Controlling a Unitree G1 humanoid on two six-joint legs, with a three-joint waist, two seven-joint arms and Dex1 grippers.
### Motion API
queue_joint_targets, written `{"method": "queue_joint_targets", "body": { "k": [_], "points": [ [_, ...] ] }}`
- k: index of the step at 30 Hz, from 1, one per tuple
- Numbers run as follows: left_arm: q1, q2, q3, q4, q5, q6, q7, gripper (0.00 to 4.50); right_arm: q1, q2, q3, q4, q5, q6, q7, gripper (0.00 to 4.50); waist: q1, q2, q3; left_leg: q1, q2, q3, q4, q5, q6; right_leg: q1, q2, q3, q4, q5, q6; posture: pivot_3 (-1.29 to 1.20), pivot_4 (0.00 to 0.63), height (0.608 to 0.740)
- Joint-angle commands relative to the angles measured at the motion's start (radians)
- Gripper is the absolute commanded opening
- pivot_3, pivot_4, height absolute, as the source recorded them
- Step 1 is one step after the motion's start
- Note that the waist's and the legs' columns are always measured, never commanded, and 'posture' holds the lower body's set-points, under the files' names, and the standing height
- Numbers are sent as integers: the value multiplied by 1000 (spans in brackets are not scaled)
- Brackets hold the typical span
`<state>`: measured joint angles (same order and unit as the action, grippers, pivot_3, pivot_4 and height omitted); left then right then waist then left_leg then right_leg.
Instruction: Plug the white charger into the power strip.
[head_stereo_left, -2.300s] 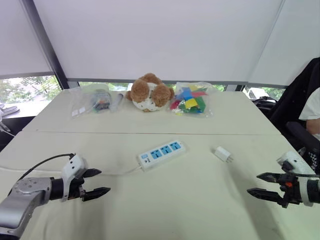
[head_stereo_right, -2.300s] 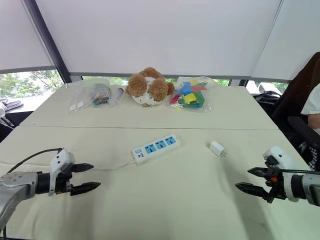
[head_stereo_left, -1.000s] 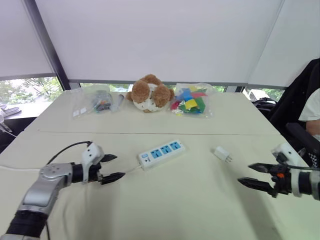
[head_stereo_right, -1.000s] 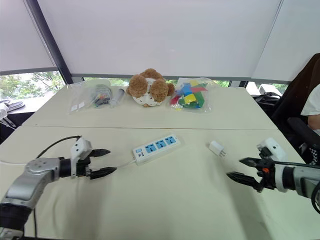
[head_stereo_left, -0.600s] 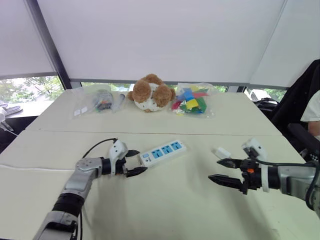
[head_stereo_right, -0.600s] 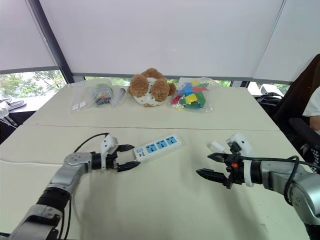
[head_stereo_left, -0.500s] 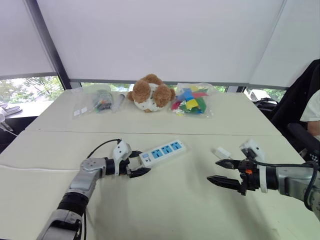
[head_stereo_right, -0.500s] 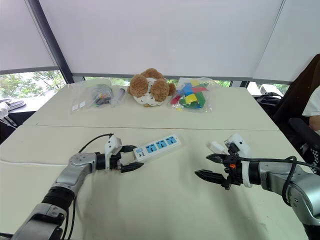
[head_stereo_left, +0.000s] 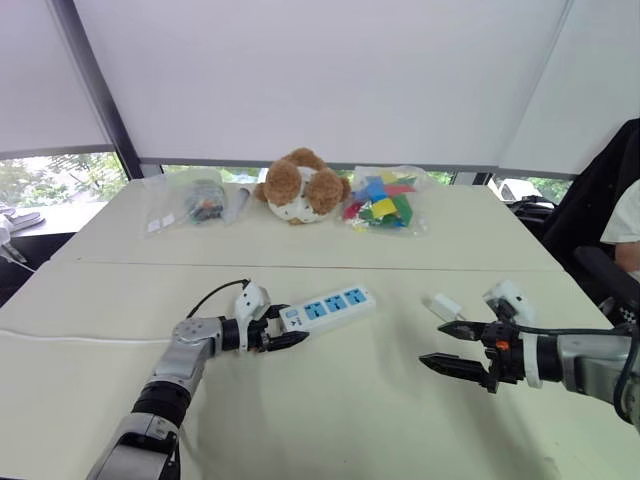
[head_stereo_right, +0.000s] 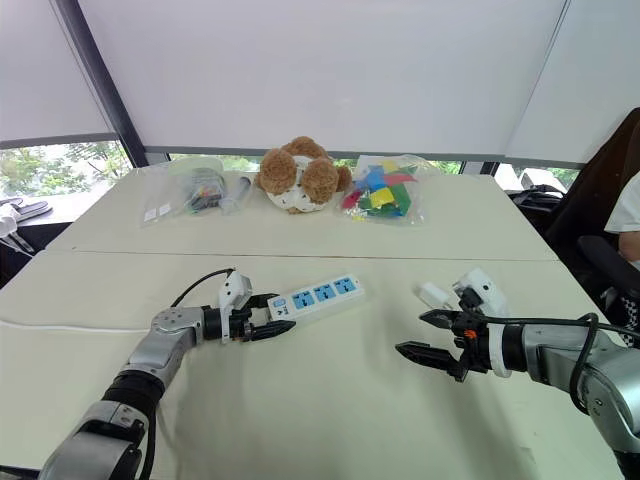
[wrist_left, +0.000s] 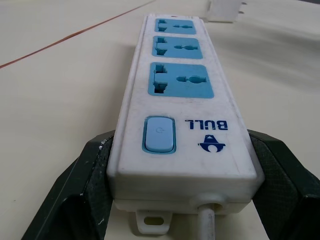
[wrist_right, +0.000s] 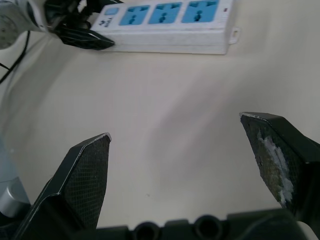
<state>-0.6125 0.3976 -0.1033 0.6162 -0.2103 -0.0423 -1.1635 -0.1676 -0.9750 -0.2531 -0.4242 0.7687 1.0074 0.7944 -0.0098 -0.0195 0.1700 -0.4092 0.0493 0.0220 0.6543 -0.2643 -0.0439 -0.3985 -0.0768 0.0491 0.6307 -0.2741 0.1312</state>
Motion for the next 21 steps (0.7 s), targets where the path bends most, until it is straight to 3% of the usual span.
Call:
{"method": "queue_joint_targets", "body": {
  "k": [1, 4, 9, 15, 21],
  "points": [
    [-51, 60, -89, -14, 83, -92, -138, 3036, -157, -125, 28, 137, -67, 37, 13, 4500, -1, 0, 0, 0, 0, 0, 1, 0, 0, 0, 0, 0, 0, 0, 0, 0, 150, 739],
    [-101, 85, -145, 34, 131, -160, -213, 3036, -394, -210, 214, 358, -213, -74, 151, 4500, -3, 2, 0, 0, 0, 1, 2, 0, 0, 0, 0, 1, 0, 0, -1, 0, 150, 739],
    [-136, 74, -207, 110, 202, -253, -240, 3036, -770, -154, 521, 704, -437, -147, 396, 4500, -4, 2, -1, 0, 0, 1, -1, 0, 0, -1, 0, 0, -1, 0, 0, 0, 150, 739],
    [-127, 19, -200, 125, 198, -251, -203, 3036, -1143, 63, 836, 1294, -784, -348, 660, 4500, 10, 6, -1, -4, 0, 3, 0, 0, 0, -5, 0, 0, 0, -1, 2, 0, 150, 739],
    [-84, 3, -189, 92, 200, -243, -162, 3036, -1267, 223, 910, 1645, -977, -506, 720, 4500, 26, 7, -2, -4, 0, 4, 2, 0, 0, -5, -1, 0, 2, -1, 2, 0, 150, 739]
  ]
}}
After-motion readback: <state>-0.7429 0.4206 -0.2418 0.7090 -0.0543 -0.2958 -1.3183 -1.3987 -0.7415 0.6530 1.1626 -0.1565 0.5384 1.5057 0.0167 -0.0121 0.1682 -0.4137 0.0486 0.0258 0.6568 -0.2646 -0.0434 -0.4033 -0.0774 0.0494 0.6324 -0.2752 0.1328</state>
